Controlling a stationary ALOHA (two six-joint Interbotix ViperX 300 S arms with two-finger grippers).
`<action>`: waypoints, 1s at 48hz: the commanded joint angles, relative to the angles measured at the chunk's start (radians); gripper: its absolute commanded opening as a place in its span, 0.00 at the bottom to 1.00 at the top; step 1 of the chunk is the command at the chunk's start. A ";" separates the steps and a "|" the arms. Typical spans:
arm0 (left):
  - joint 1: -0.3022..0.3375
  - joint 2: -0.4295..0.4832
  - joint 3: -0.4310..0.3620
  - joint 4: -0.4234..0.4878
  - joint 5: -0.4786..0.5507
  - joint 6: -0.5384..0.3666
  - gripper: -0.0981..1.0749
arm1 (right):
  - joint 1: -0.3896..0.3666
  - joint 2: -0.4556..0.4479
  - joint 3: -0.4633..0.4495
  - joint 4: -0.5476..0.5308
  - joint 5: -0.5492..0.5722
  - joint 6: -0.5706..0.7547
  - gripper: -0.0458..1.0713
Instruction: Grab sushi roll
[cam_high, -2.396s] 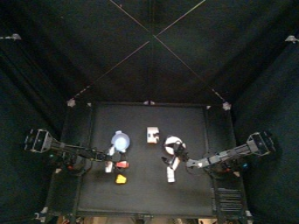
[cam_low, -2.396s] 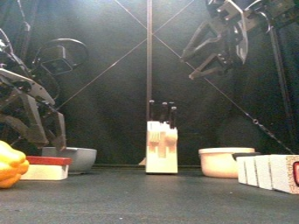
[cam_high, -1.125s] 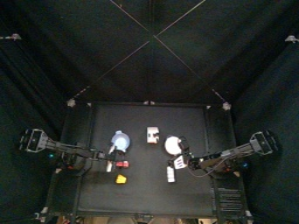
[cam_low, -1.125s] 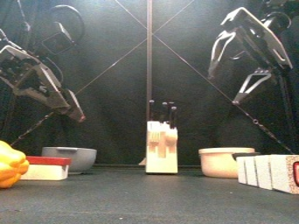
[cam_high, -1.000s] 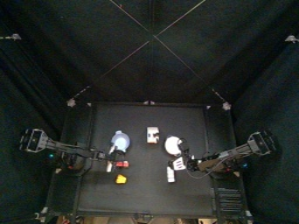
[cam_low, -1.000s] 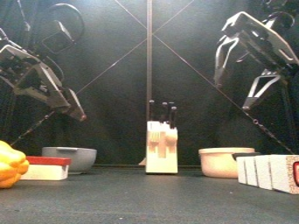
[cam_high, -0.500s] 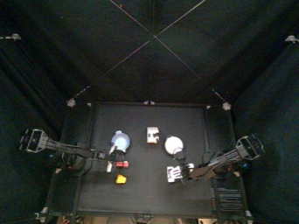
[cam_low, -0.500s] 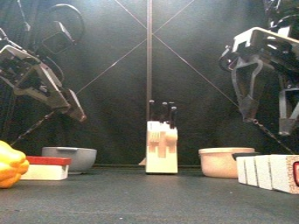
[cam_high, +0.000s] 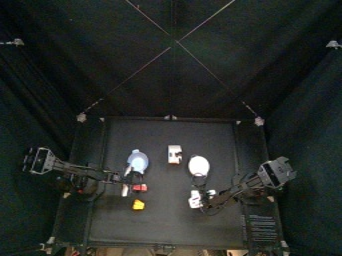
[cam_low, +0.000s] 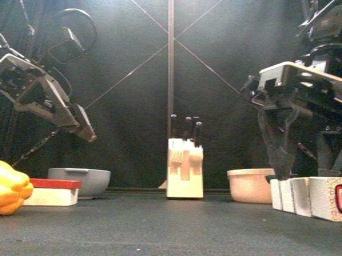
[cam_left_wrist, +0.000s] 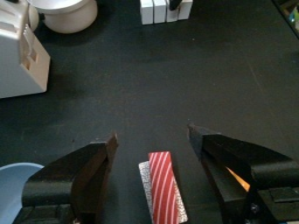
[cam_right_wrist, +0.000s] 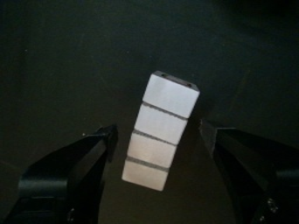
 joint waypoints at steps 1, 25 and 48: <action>-0.002 0.000 -0.009 -0.002 -0.003 -0.002 0.91 | -0.015 -0.008 -0.011 -0.005 -0.011 -0.002 0.97; 0.000 0.000 -0.005 -0.002 -0.002 0.000 0.91 | -0.028 0.035 -0.014 -0.005 -0.037 -0.002 0.86; 0.000 0.000 -0.006 -0.002 0.000 0.000 0.91 | -0.032 -0.025 -0.026 -0.020 -0.032 -0.003 0.65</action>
